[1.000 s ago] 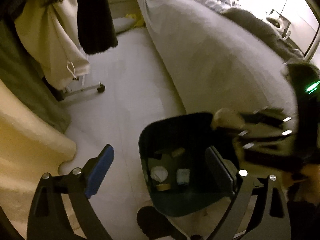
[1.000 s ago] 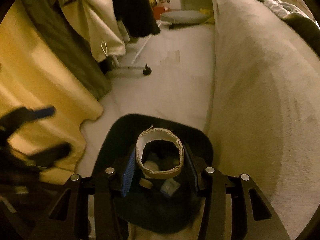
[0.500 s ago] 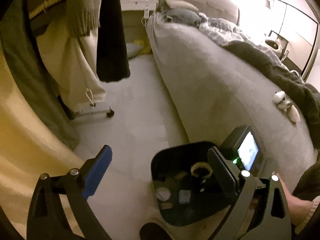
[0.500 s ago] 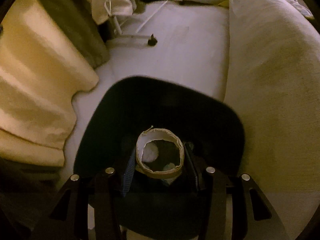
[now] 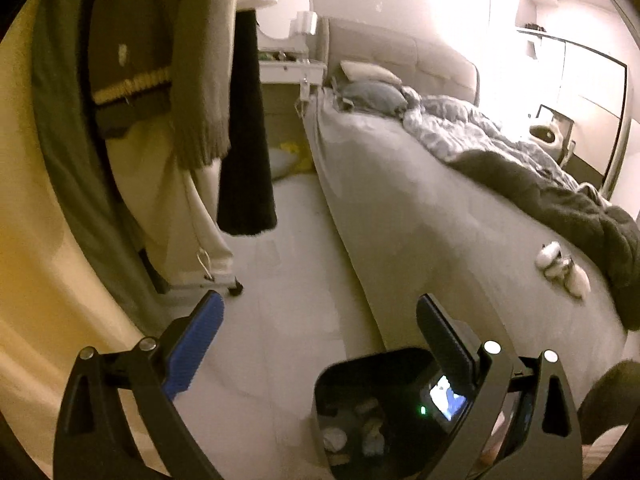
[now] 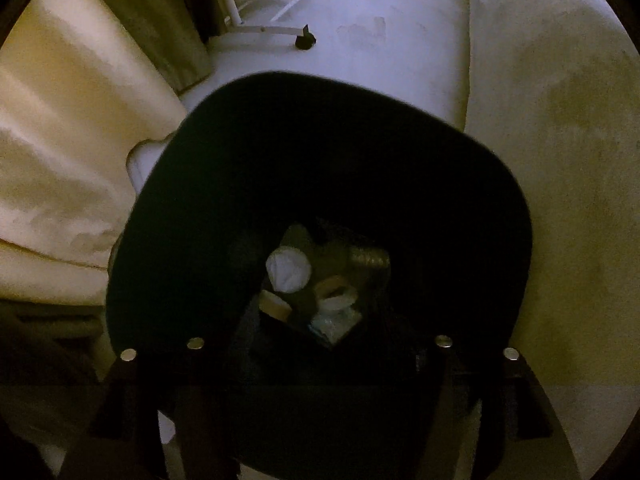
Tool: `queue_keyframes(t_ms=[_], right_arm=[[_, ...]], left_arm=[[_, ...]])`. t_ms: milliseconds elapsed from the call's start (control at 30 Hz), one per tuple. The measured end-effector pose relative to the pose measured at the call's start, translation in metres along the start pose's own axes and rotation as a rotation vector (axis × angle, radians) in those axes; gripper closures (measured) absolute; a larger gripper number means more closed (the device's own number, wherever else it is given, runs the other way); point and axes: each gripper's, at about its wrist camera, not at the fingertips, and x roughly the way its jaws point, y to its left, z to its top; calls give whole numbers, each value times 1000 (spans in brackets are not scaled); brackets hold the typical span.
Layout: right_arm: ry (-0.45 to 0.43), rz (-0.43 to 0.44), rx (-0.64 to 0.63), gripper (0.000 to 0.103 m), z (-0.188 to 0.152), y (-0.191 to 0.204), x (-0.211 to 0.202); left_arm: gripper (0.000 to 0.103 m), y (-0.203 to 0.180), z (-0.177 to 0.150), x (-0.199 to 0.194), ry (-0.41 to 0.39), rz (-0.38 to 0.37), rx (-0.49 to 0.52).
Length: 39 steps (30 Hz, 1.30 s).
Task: Collect trash
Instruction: 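Lower tape ring into the bin and open right tool, then move both tools back from the bin toward the bed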
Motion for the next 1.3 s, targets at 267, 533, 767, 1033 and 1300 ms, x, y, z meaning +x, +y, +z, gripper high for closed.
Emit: queue_keyframes(t_ms=[267,533,767,1033,1300], right_arm=[[-66,22,8,9,2,4,-18],[-176,75,13,3,9,6,-64],[-240,113,-10,3,11,2,-106],[-394,47,-14,3,3,-24,-165],[-534,-109,1,3,-17,-55,-203]], left_arm=[[3,-4,17,-14,-75,12,-9],[3,-13,33,-14,-105,1,-32],[3,-26,42,-14,-109,-69,-47],[3,-44,48,-5,-90,-70,-47],[3,-67,53,-1,-107,-64,-21]])
